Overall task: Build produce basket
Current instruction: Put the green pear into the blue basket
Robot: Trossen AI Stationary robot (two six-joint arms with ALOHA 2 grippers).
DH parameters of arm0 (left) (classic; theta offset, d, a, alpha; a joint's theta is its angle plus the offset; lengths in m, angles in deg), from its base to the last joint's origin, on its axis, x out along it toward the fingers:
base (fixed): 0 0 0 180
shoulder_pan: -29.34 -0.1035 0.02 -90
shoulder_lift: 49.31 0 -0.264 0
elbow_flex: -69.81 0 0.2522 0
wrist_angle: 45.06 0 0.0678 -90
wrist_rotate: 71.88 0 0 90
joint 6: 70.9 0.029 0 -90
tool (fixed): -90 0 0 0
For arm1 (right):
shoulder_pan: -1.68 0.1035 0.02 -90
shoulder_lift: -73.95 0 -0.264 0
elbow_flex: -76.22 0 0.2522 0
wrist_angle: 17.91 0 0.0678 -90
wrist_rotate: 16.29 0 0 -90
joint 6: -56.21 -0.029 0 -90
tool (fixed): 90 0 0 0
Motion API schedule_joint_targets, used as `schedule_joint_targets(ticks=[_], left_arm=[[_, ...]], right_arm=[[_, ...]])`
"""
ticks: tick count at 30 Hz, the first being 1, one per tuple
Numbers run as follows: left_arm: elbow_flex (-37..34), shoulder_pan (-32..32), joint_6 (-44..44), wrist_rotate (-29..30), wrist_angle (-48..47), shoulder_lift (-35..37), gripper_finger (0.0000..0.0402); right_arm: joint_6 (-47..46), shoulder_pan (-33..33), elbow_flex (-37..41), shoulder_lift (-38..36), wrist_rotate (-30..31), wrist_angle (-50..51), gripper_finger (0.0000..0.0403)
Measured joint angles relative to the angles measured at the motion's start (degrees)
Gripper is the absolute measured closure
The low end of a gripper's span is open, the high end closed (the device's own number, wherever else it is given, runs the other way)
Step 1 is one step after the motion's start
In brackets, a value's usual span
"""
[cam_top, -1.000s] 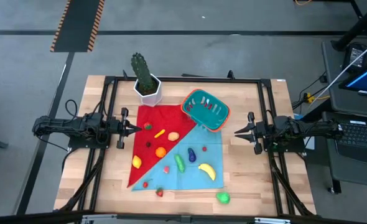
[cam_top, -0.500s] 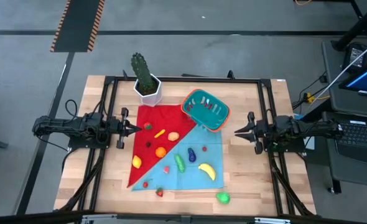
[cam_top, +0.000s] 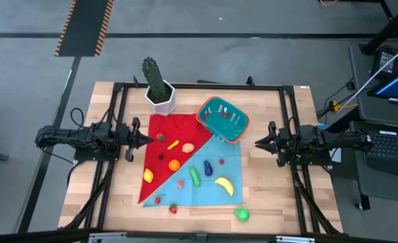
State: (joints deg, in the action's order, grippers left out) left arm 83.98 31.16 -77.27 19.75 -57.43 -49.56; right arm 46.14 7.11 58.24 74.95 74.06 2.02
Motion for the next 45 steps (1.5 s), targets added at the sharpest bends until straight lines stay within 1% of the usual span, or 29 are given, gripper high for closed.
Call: schedule_joint_targets(ticks=[3,6,10,12,20,25,28,32,35,38,42,45], left_arm=[[0.0,0.0,-3.5,0.0,0.7,0.0,0.0401],[0.0,0.0,-4.0,0.0,2.4,0.0,0.0401],[0.0,0.0,-3.2,0.2,2.2,0.0,0.0401],[0.0,0.0,-1.6,0.8,2.0,0.0,0.0401],[0.0,0.0,-0.5,1.0,0.8,0.0,0.0401],[0.0,0.0,-0.8,1.9,0.7,0.0,0.0401],[0.0,0.0,-0.8,1.9,0.7,0.0,0.0401],[0.0,0.0,-0.6,2.0,2.1,0.0,0.0401],[0.0,0.0,1.7,3.0,6.7,-0.6,0.0401],[0.0,0.0,5.2,3.2,12.2,-1.8,0.0401],[1.6,0.0,5.7,2.9,12.4,-6.0,0.0401],[3.5,0.0,5.6,3.6,12.7,-11.1,0.0401]], right_arm=[[0.1,0.0,0.0,0.0,0.0,0.0,0.0343],[0.5,0.0,0.0,0.0,0.0,0.0,0.0343],[4.1,0.0,0.0,0.0,0.0,0.0,0.0343],[4.5,0.0,0.0,0.0,0.0,0.0,0.0343],[2.8,0.0,0.0,0.0,0.0,0.1,0.0343],[-0.2,0.0,0.0,0.0,0.0,3.1,0.0343],[-0.3,0.0,0.0,0.0,0.0,3.2,0.0343],[-0.1,0.0,0.0,0.0,0.0,-0.5,0.0343],[3.6,0.0,-0.3,0.1,0.1,-0.5,0.0343],[6.9,0.0,-1.9,0.5,1.6,-1.0,0.0343],[9.1,0.0,-5.5,2.8,3.1,-0.9,0.0343],[10.2,0.0,-8.7,6.6,3.2,-0.7,0.0343]])
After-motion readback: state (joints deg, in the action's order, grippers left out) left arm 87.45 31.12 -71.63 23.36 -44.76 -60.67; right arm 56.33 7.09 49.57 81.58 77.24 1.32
